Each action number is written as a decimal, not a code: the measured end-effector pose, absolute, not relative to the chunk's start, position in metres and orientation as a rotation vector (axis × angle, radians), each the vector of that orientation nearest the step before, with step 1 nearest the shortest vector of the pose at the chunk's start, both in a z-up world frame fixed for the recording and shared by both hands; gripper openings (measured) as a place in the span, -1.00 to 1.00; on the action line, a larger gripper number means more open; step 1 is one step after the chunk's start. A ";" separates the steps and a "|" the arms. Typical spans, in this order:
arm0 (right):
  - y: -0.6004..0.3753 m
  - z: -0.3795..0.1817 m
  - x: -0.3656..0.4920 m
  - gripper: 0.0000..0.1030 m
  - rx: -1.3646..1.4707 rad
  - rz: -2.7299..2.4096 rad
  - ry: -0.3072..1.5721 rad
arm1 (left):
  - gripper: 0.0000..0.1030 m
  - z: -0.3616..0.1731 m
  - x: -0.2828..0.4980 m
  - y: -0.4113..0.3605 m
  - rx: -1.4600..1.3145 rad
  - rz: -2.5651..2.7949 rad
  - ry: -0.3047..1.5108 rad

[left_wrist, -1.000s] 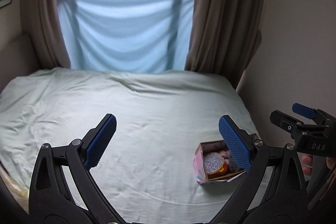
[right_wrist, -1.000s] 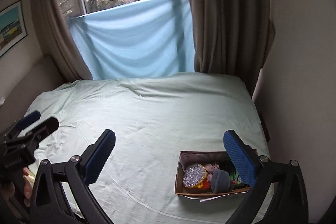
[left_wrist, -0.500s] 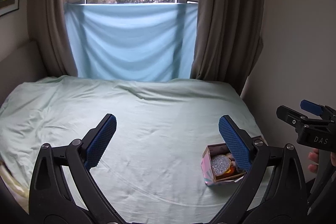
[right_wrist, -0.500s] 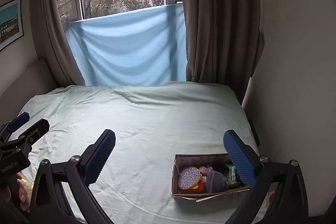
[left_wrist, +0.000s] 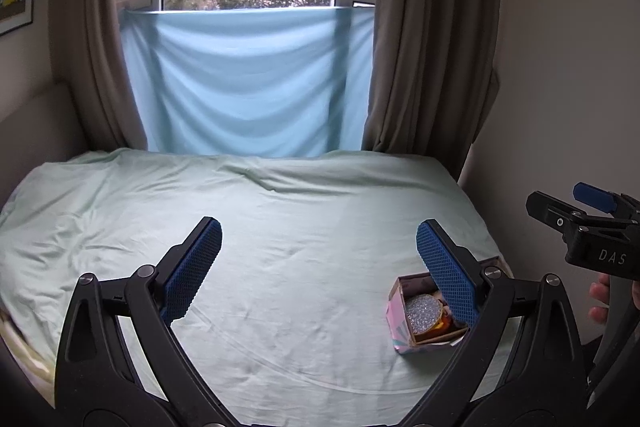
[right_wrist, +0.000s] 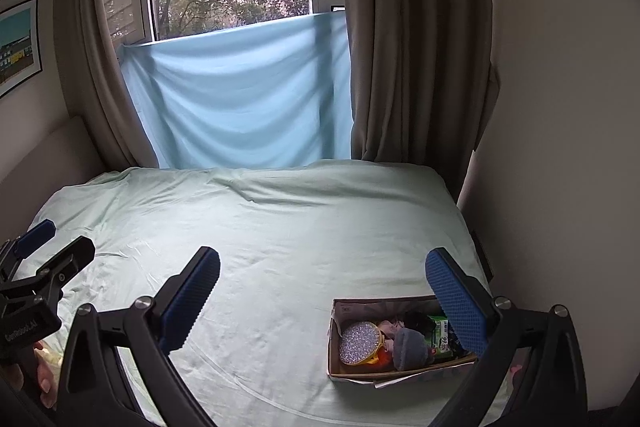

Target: Organize soft objects

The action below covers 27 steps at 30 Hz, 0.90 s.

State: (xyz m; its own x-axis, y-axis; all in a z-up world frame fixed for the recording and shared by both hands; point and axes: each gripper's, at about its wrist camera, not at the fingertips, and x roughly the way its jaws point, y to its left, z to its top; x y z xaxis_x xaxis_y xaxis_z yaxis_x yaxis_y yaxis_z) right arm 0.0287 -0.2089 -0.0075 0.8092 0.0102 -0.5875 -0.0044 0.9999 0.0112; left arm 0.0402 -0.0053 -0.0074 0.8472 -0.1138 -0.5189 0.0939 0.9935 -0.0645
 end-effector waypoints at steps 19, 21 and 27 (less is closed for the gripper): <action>-0.207 -0.009 0.040 0.99 0.003 0.006 0.641 | 0.90 -0.012 0.048 -0.001 -0.046 -0.098 0.557; -0.207 -0.010 0.041 0.99 0.005 0.004 0.643 | 0.90 -0.012 0.049 -0.001 -0.047 -0.096 0.557; -0.208 -0.012 0.043 0.99 0.020 0.007 0.635 | 0.90 -0.013 0.049 -0.002 -0.045 -0.094 0.558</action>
State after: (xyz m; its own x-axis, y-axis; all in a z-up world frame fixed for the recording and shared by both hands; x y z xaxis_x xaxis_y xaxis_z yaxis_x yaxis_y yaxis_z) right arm 0.0426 -0.2085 -0.0121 0.8048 0.0128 -0.5934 -0.0002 0.9998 0.0213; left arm 0.0489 -0.0025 -0.0132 0.8442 -0.1012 -0.5264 0.0767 0.9947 -0.0682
